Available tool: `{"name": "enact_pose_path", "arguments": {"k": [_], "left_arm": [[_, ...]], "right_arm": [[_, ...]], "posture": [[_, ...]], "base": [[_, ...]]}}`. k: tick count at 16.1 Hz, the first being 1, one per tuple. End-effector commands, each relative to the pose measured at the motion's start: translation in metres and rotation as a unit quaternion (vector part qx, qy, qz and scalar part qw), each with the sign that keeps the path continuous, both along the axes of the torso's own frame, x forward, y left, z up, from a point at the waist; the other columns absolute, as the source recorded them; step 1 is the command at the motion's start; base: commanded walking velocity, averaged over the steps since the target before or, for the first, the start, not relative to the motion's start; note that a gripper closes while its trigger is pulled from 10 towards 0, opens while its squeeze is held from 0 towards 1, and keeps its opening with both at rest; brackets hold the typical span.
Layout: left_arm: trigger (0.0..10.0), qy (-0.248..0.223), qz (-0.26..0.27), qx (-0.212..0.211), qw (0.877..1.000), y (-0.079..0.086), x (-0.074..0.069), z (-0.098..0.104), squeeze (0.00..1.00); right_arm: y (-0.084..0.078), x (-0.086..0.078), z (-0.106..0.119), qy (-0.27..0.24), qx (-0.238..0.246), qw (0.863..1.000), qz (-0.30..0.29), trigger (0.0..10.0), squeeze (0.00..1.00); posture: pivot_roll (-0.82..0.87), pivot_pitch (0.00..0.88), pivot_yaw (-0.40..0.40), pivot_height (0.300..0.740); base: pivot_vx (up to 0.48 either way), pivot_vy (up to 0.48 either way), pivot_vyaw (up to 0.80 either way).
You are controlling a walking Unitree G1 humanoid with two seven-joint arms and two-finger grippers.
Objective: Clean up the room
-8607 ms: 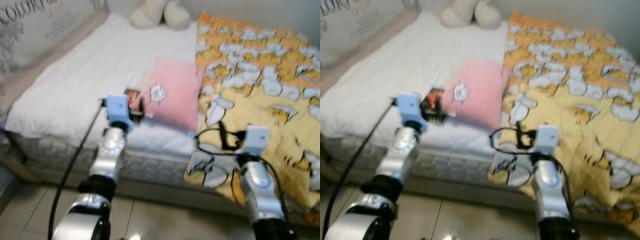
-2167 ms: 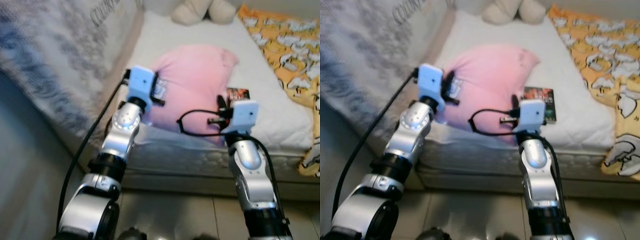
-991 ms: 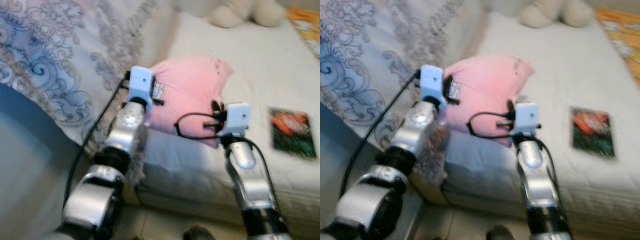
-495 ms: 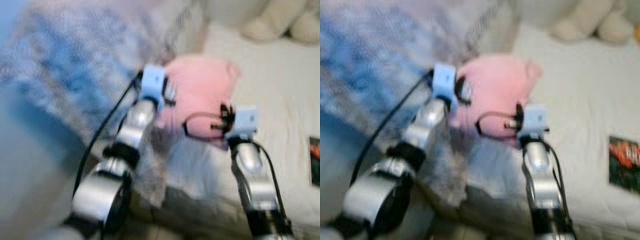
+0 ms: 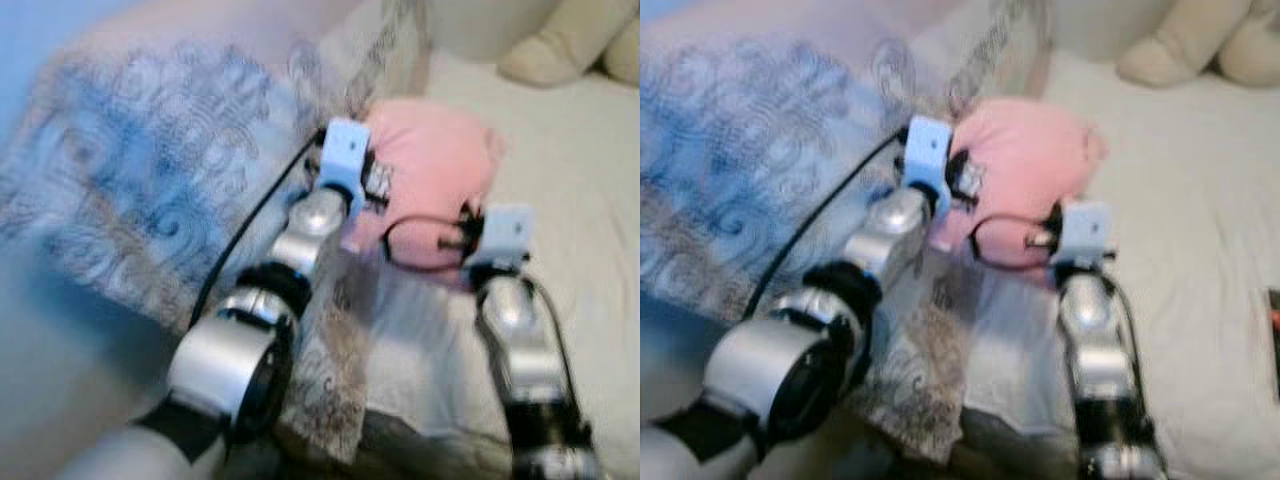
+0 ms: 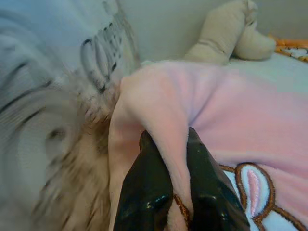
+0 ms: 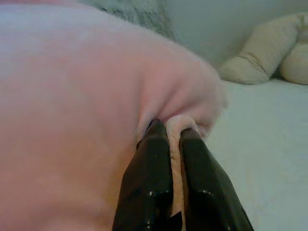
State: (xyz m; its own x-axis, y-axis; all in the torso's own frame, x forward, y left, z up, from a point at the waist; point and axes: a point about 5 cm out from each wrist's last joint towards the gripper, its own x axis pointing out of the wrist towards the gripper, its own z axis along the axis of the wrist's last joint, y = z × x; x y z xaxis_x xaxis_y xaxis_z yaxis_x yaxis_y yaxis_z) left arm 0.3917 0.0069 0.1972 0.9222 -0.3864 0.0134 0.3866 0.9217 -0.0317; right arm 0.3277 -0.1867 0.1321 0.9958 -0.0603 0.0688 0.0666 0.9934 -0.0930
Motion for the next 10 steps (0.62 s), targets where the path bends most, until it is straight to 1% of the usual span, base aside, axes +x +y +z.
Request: {"name": "enact_pose_path", "arguments": {"k": [1,2,3,4,5,6,7,8,9,10], "left_arm": [[10.0,-0.002,-0.006,-0.032,0.999,-0.018,-0.003,0.013,0.00],[10.0,0.000,-0.005,-0.037,0.999,-0.020,-0.003,0.015,0.00],[10.0,0.014,0.006,-0.060,0.998,-0.022,-0.003,0.015,0.00],[10.0,0.036,0.016,-0.069,0.997,-0.026,-0.006,0.007,0.00],[10.0,0.046,0.021,-0.070,0.996,-0.025,-0.007,0.001,0.00],[10.0,0.060,0.032,-0.068,0.995,-0.021,-0.007,-0.007,0.00],[10.0,0.069,0.040,-0.068,0.994,-0.017,-0.007,-0.012,0.00],[10.0,0.081,0.047,-0.057,0.994,-0.010,-0.007,-0.023,0.00],[10.0,0.088,0.049,-0.053,0.994,-0.007,-0.008,-0.028,0.00],[10.0,0.088,0.049,-0.053,0.994,-0.007,-0.008,-0.028,0.00]], "right_arm": [[-0.010,0.010,0.007,-0.004,0.003,1.000,-0.005,10.0,0.00],[-0.012,0.013,0.008,-0.002,0.002,1.000,-0.006,10.0,0.00],[-0.015,0.021,0.003,0.023,-0.015,1.000,0.002,10.0,0.00],[-0.021,0.028,-0.010,0.067,-0.041,0.997,0.013,10.0,0.00],[-0.024,0.029,-0.016,0.081,-0.050,0.995,0.012,10.0,0.00],[-0.025,0.029,-0.024,0.104,-0.053,0.993,0.012,10.0,0.00],[-0.024,0.029,-0.028,0.116,-0.056,0.992,0.015,10.0,0.00],[-0.023,0.030,-0.034,0.131,-0.063,0.989,0.015,10.0,0.00],[-0.023,0.030,-0.038,0.139,-0.066,0.988,0.014,10.0,0.00],[-0.023,0.030,-0.038,0.139,-0.066,0.988,0.014,10.0,0.00]], "posture": [[-0.11,0.024,0.126,0.740],[-0.11,0.024,0.126,0.740],[-0.13,0.085,0.120,0.740],[-0.14,0.133,0.108,0.740],[-0.15,0.160,0.103,0.740],[-0.16,0.196,0.092,0.740],[-0.17,0.215,0.088,0.740],[-0.17,0.238,0.080,0.740],[-0.17,0.252,0.075,0.740],[-0.17,0.252,0.075,0.740]], "base": [[0.000,0.000,0.00],[0.000,0.000,0.00],[0.000,0.000,0.00],[0.000,0.000,0.00],[0.000,0.000,0.00],[0.000,0.000,0.00],[0.000,0.000,0.00],[0.000,0.000,0.00],[0.000,0.000,0.00],[0.000,0.000,0.00]]}}
